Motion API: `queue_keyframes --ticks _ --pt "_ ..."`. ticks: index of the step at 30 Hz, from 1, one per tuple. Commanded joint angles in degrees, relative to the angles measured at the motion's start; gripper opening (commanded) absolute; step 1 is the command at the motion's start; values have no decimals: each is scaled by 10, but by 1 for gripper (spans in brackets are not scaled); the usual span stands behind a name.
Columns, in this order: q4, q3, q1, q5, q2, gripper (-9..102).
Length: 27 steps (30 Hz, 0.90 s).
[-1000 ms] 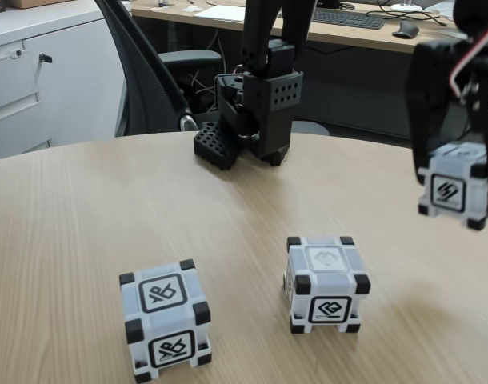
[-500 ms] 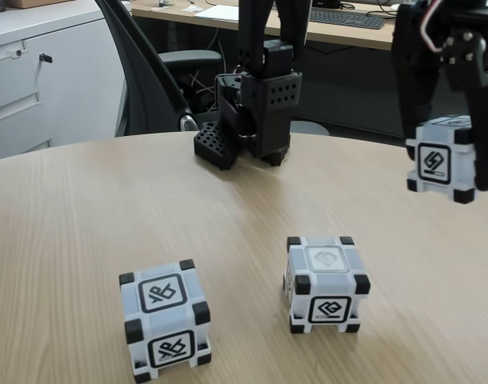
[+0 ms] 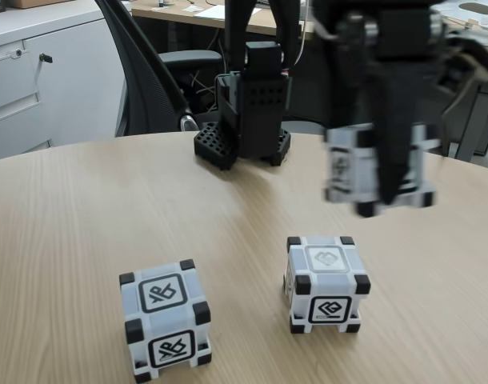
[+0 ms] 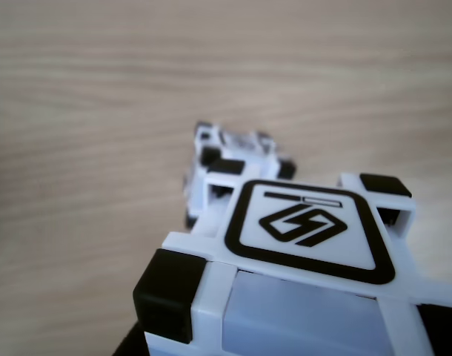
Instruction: Stack cubes from left to right.
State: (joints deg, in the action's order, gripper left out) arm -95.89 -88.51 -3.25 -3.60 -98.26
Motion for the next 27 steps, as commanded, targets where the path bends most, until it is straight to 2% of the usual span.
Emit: queue_keyframes --ticks 1,10,27 --pt "-1 15 54 27 -32 0" --pt "5 15 169 71 -24 0" --pt "9 15 279 113 -15 0"
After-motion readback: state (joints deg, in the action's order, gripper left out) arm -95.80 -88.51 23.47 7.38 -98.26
